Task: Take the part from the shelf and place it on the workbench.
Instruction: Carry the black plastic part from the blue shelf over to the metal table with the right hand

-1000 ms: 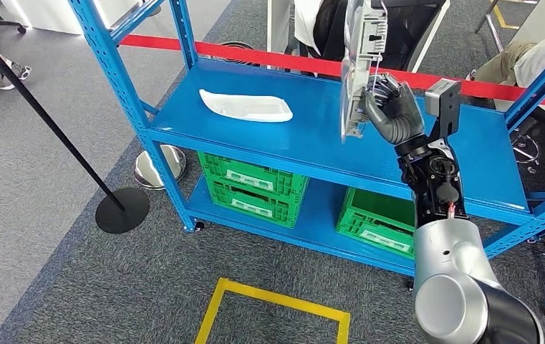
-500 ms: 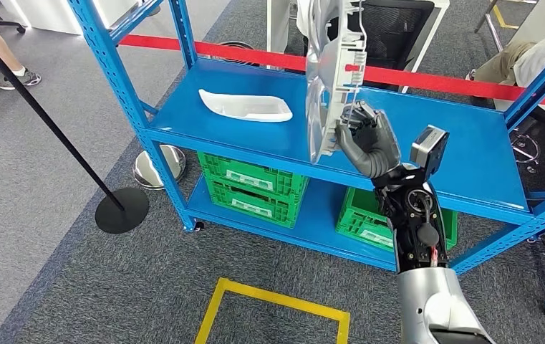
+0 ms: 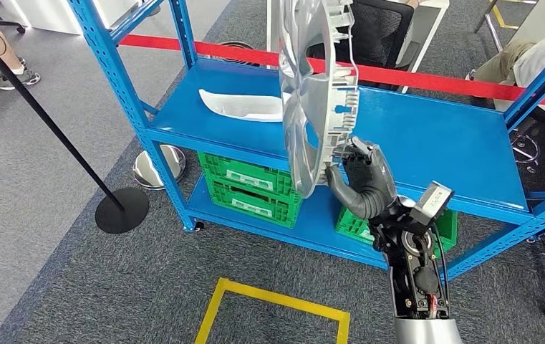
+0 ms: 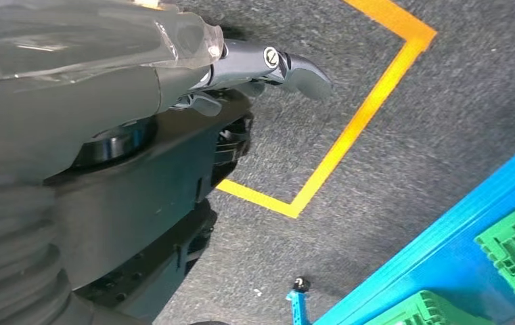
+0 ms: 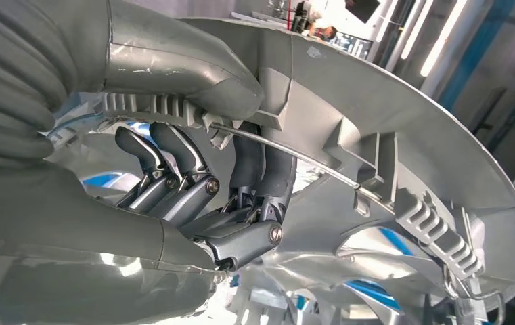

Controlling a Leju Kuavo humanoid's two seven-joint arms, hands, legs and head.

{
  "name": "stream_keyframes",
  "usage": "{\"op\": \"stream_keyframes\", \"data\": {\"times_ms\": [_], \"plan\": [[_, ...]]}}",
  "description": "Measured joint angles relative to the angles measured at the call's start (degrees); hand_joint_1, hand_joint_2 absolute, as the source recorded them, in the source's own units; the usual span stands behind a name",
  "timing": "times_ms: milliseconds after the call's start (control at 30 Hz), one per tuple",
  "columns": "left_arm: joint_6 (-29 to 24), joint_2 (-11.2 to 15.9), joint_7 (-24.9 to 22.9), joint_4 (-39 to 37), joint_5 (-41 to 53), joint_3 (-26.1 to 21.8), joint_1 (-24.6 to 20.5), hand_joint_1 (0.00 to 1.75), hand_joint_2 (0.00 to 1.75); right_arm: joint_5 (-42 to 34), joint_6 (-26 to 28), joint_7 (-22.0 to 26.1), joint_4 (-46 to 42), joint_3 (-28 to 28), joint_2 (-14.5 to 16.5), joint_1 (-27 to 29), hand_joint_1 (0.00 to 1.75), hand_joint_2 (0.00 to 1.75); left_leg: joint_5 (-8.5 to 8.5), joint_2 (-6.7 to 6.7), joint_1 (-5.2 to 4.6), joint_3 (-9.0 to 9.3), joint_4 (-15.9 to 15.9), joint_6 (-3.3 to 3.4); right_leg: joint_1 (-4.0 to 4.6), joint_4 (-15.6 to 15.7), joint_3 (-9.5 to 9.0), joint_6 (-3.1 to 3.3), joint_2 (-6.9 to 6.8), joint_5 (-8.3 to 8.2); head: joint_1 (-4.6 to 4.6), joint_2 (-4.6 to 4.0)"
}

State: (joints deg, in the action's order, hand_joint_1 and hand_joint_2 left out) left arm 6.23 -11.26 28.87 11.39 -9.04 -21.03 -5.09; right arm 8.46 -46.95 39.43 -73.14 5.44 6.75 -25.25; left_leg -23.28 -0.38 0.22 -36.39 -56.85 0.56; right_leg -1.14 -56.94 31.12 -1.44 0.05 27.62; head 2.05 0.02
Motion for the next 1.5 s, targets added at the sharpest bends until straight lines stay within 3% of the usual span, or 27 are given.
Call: {"op": "stream_keyframes", "data": {"times_ms": [233,633,800,900,967,1033,1067,1100,1133,1267,1300,1400,1433,1500], "plan": [[-0.2,0.1,-1.3,0.0,0.1,-0.3,0.3,0.00,1.75,-0.1,0.0,0.0,-5.2,0.8,-0.3,3.7,1.75,1.75,-0.03,0.02,0.00,0.00,0.0,-0.04,0.00,0.0,-0.01,0.00,0.01,0.00,0.01,0.00],[-2.6,0.2,-4.2,0.0,-1.0,-0.9,0.8,0.00,1.75,-0.5,0.0,0.0,-6.7,2.3,-0.3,4.2,1.75,1.75,-0.12,0.00,-0.16,-0.03,-0.1,0.02,-0.13,0.1,-0.08,-0.06,0.00,0.00,0.02,0.00],[-3.4,0.3,-4.1,0.0,-1.5,-1.3,0.8,0.00,1.75,-1.5,0.0,0.0,-6.6,2.9,-0.2,4.3,1.75,1.75,-0.44,-0.04,-0.61,-0.04,-0.2,0.47,-0.56,0.1,-0.20,-0.51,0.00,0.09,0.02,0.00],[-4.2,0.2,-3.4,0.0,-2.3,-2.1,0.9,0.00,1.75,-2.0,0.0,0.0,-6.5,3.0,-0.2,4.2,1.75,1.75,-0.19,0.03,-0.63,0.19,0.2,1.20,-0.77,-0.1,-0.23,-1.07,0.02,0.45,0.02,0.00],[-4.7,0.1,-3.0,0.0,-2.3,-2.3,0.9,0.00,1.75,-2.1,0.0,0.0,-6.4,3.0,-0.2,4.1,1.75,1.75,0.21,0.22,-0.42,0.37,0.7,1.75,-0.69,-3.6,1.16,-1.04,0.03,3.14,-0.07,0.00],[-5.1,0.0,-2.9,0.0,-2.2,-2.3,0.9,0.00,1.75,-2.1,0.0,0.0,-6.0,3.0,-0.2,4.0,1.75,1.75,0.31,0.34,-0.53,0.29,0.8,1.93,-0.57,-11.6,4.46,-0.85,0.02,7.53,-0.12,0.00],[-5.3,-0.1,-2.9,-0.1,-2.2,-2.3,0.9,0.00,1.75,-2.1,0.0,0.0,-5.8,3.0,-0.2,4.0,1.75,1.75,0.33,0.37,-0.63,0.23,0.8,1.95,-0.53,-15.3,5.96,-0.81,0.02,9.00,-0.12,0.00],[-5.4,-0.1,-2.8,-0.1,-2.2,-2.3,0.9,0.00,1.75,-2.1,0.0,0.0,-5.6,3.0,-0.3,4.0,1.75,1.75,0.38,0.40,-0.70,0.16,0.7,1.95,-0.50,-17.2,6.66,-0.75,0.02,9.38,-0.12,0.00],[-5.5,-0.2,-2.8,-0.1,-2.1,-2.3,0.9,0.00,1.75,-2.1,0.0,0.0,-5.4,3.0,-0.3,4.0,1.75,1.75,0.44,0.40,-0.73,0.10,0.7,1.90,-0.50,-16.9,6.24,-0.66,0.01,8.60,-0.12,0.00],[-5.8,-0.3,-2.6,-0.1,-2.0,-2.4,0.9,0.00,1.75,-2.1,0.0,0.0,-4.6,3.1,-0.2,3.6,1.75,1.75,0.81,0.29,-0.71,-0.48,-0.1,1.04,-0.44,-3.1,-1.23,-0.13,0.06,2.50,-0.14,0.00],[-5.8,-0.3,-2.6,-0.1,-1.8,-2.4,0.9,0.00,1.75,-2.1,0.0,0.0,-4.5,3.1,-0.2,3.5,1.75,1.75,0.98,0.26,-0.75,-0.71,-0.3,0.67,-0.35,-1.9,-1.67,0.06,0.15,2.17,-0.14,0.00],[-5.3,-0.4,-2.5,-0.1,-1.5,-2.4,0.9,0.00,1.75,-2.1,0.0,0.0,-4.2,3.1,-0.1,3.3,1.75,1.75,1.38,0.19,-0.65,-1.34,-0.5,-0.50,-0.26,-1.9,-0.61,1.15,0.29,1.66,-0.11,0.00],[-5.1,-0.4,-2.5,-0.1,-1.4,-2.4,1.0,0.00,1.75,-2.1,0.0,0.0,-4.2,3.1,-0.1,3.2,1.75,1.75,0.41,0.16,-0.55,-1.78,-1.3,-0.91,-0.33,-2.0,-0.23,1.65,0.24,1.28,-0.03,0.00],[-4.8,-0.3,-2.5,-0.1,-1.2,-2.3,1.0,0.00,1.75,-2.1,0.0,0.0,-4.1,3.1,0.0,3.2,1.75,1.75,-4.00,0.13,-0.28,-3.66,-6.2,-1.67,-0.49,-1.9,0.68,2.38,0.09,0.40,0.08,0.00]]}}
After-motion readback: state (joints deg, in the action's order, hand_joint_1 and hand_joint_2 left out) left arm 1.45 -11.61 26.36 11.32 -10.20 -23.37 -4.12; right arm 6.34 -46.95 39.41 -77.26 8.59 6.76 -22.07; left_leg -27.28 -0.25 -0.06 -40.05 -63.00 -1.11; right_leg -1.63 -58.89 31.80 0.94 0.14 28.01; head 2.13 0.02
